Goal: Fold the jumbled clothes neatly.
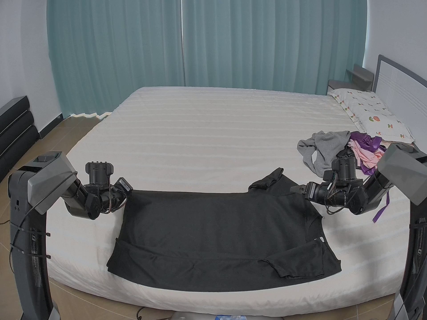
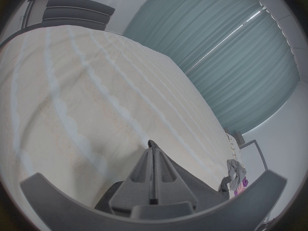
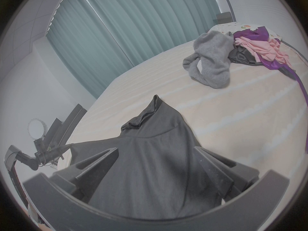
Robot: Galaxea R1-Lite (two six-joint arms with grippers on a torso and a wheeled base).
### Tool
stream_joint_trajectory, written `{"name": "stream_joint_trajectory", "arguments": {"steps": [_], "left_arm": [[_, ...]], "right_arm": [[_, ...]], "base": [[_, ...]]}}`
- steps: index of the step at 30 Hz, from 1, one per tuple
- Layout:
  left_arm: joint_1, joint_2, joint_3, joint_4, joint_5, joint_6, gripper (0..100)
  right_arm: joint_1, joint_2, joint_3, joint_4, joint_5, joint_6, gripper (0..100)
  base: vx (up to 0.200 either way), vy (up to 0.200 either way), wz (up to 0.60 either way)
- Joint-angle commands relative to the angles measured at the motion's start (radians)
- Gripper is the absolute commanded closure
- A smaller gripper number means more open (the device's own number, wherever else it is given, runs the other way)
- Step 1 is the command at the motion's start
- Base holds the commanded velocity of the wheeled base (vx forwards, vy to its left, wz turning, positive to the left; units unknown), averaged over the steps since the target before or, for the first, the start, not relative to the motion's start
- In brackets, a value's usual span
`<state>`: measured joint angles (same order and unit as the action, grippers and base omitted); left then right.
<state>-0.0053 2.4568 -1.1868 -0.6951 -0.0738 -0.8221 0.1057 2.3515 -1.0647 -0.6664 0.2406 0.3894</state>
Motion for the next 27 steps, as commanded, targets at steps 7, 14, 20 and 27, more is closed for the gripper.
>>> {"name": "stream_joint_trajectory", "arguments": {"steps": [7, 14, 20, 27], "left_arm": [[0.001, 0.001, 0.015, -0.001, -0.003, -0.002, 100], [0.002, 0.001, 0.013, -0.001, -0.003, -0.002, 100], [0.004, 0.001, 0.012, -0.001, -0.003, 0.000, 100], [0.004, 0.002, 0.010, -0.001, -0.004, 0.000, 100]], "right_arm": [[0.015, 0.210, -0.301, 0.129, -0.055, 0.000, 0], [0.003, 0.236, -0.394, 0.152, -0.069, 0.002, 0], [-0.009, 0.267, -0.462, 0.185, -0.072, 0.008, 0], [-0.009, 0.295, -0.486, 0.188, -0.072, 0.052, 0]], "base": [[0.000, 0.000, 0.00], [0.000, 0.000, 0.00], [0.000, 0.000, 0.00], [0.000, 0.000, 0.00]]}}
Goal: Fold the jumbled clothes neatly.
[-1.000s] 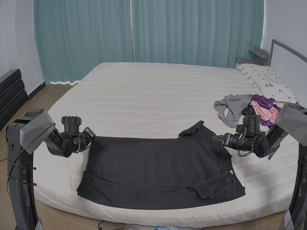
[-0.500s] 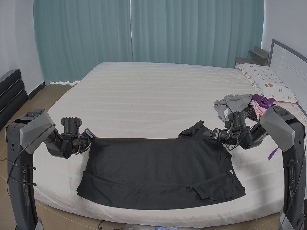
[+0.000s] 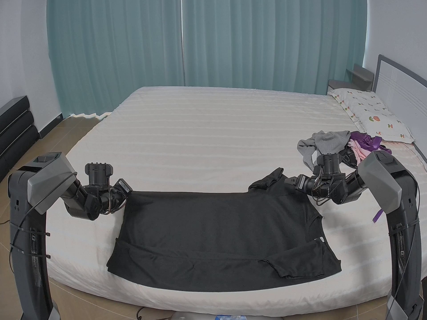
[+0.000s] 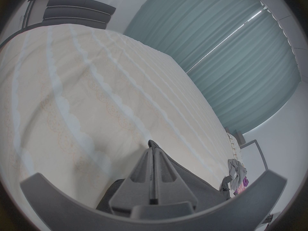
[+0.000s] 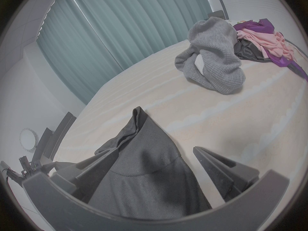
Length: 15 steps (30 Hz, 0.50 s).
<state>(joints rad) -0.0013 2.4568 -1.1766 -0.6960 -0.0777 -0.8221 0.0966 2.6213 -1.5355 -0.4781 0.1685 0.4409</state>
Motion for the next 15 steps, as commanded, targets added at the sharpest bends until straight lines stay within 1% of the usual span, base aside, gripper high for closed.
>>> {"name": "stream_joint_trajectory", "arguments": {"steps": [1, 2, 3, 10, 15], "left_arm": [[0.000, 0.002, -0.002, 0.000, 0.001, 0.000, 100], [0.000, 0.002, -0.002, 0.000, 0.001, 0.000, 100], [0.000, 0.002, -0.003, 0.000, 0.001, 0.000, 100], [0.000, 0.002, -0.006, 0.001, -0.001, 0.000, 100], [0.000, -0.001, -0.006, 0.001, -0.004, 0.000, 100]], "right_arm": [[-0.001, 0.029, -0.025, 0.001, 0.000, 0.001, 0], [-0.001, 0.033, -0.029, 0.003, 0.000, 0.001, 0], [-0.001, 0.036, -0.035, 0.007, 0.000, 0.001, 100], [-0.014, 0.039, -0.049, 0.024, 0.000, 0.002, 100], [-0.040, 0.029, -0.043, 0.022, 0.005, 0.007, 100]], "base": [[0.000, 0.000, 0.00], [0.000, 0.000, 0.00], [0.000, 0.000, 0.00], [0.000, 0.000, 0.00], [0.000, 0.000, 0.00]]}}
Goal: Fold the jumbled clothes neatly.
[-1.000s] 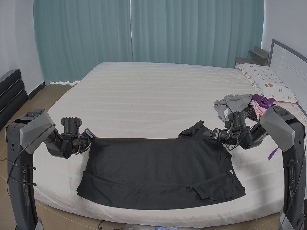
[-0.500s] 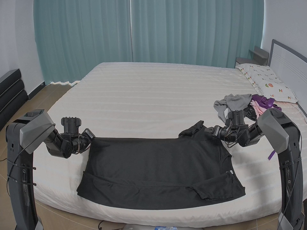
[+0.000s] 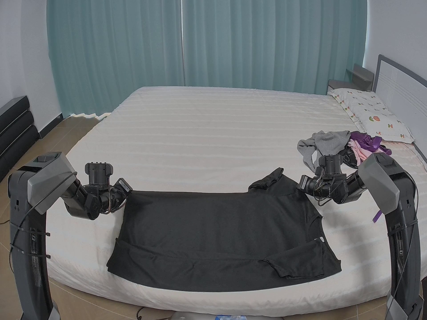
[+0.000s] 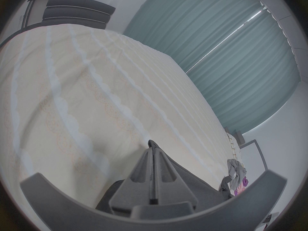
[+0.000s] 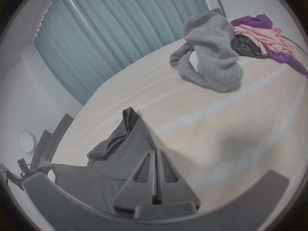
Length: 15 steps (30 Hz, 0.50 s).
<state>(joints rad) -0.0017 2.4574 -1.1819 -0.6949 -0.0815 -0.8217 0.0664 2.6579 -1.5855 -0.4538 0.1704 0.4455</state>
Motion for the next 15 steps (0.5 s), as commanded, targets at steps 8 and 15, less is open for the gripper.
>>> {"name": "stream_joint_trajectory", "arguments": {"steps": [8, 15], "left_arm": [[0.008, -0.038, 0.004, -0.005, 0.009, -0.001, 100], [0.022, -0.080, 0.002, -0.006, 0.011, -0.001, 100]], "right_arm": [[-0.017, -0.072, 0.027, -0.013, 0.012, 0.065, 100], [-0.019, -0.119, 0.064, -0.046, 0.012, 0.122, 100]], "base": [[0.000, 0.000, 0.00], [0.000, 0.000, 0.00]]}}
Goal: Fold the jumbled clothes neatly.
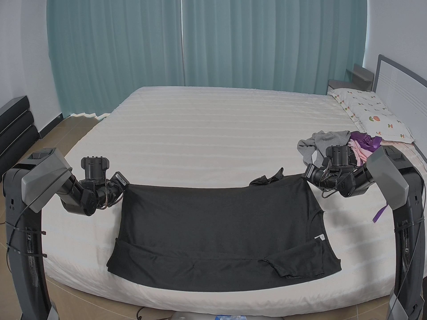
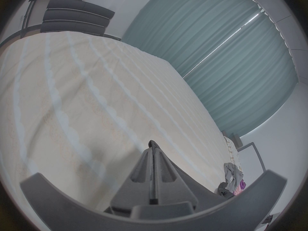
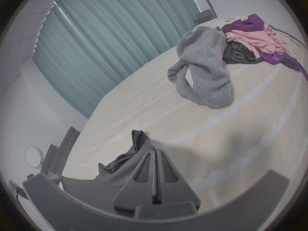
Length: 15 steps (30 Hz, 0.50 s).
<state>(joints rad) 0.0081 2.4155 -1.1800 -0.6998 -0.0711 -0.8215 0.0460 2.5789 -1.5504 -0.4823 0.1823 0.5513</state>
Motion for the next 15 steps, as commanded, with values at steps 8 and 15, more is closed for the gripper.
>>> {"name": "stream_joint_trajectory", "arguments": {"steps": [8, 15], "left_arm": [[0.015, -0.069, 0.025, -0.004, -0.001, 0.001, 100], [0.015, -0.095, 0.037, -0.003, 0.001, 0.002, 100]], "right_arm": [[-0.006, -0.134, 0.182, -0.159, 0.005, 0.045, 100], [-0.011, -0.171, 0.243, -0.225, 0.014, 0.055, 100]], "base": [[0.000, 0.000, 0.00], [0.000, 0.000, 0.00]]}}
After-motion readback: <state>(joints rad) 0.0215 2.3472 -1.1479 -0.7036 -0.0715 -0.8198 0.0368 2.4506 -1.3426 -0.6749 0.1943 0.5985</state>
